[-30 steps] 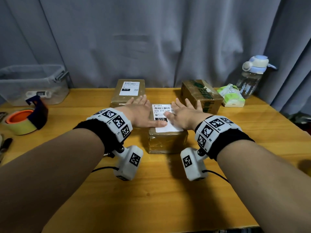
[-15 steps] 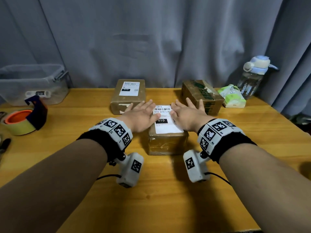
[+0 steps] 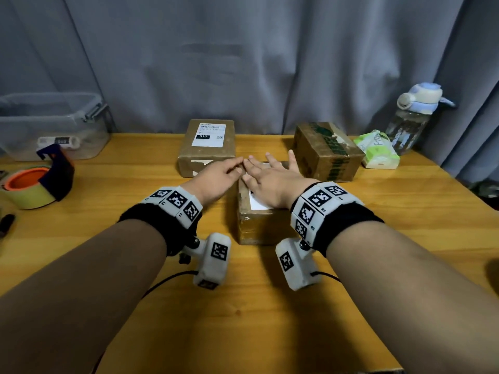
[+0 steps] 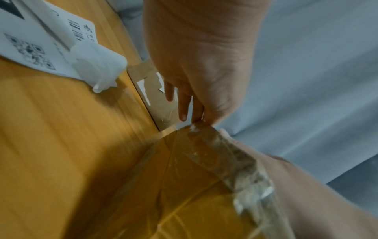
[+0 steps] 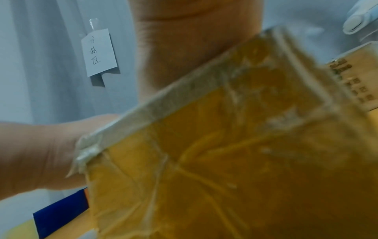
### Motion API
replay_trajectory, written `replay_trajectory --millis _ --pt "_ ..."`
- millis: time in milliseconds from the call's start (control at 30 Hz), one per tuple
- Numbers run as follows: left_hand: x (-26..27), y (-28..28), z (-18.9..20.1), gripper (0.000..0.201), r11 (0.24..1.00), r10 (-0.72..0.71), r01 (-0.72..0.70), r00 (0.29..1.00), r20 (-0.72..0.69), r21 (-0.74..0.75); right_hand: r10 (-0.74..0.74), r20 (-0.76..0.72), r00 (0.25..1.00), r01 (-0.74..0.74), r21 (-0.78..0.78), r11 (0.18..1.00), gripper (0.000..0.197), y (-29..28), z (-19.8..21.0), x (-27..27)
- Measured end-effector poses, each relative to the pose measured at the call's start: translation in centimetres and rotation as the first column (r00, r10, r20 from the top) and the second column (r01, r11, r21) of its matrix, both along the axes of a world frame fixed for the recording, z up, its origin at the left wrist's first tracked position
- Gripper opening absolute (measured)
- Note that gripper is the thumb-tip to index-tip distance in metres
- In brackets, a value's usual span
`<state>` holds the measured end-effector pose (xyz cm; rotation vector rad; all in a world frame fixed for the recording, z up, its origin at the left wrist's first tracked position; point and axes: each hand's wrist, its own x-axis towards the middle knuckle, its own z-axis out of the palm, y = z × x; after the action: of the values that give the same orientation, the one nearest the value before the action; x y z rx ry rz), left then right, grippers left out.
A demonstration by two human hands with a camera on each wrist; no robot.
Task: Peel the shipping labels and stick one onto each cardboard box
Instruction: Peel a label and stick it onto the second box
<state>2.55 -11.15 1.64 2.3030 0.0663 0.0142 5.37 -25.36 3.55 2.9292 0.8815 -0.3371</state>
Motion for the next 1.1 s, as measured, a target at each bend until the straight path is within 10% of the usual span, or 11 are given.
replay_trajectory --millis 300,500,667,1100 --pt "0.3 -0.3 0.6 0.048 0.965 -0.025 0.042 0.997 -0.072 0.257 -0.109 -0.008 0.994 0.109 0.030 0.994 0.056 -3.8 0.0 1.5" --pt "0.5 -1.6 1.8 0.048 0.797 -0.060 0.020 0.997 0.046 0.604 -0.201 -0.017 0.979 0.202 0.043 0.979 0.055 -5.3 0.0 1.5" --pt "0.7 -3.4 1.4 0.051 0.816 -0.227 0.227 0.972 -0.066 0.532 0.012 0.092 0.996 -0.019 0.074 0.997 0.054 -4.1 0.4 1.5" --pt "0.0 -3.5 2.9 0.108 0.604 -0.200 0.422 0.901 -0.384 0.676 -0.010 -0.094 0.996 0.021 0.124 0.992 0.065 -4.8 0.2 0.4"
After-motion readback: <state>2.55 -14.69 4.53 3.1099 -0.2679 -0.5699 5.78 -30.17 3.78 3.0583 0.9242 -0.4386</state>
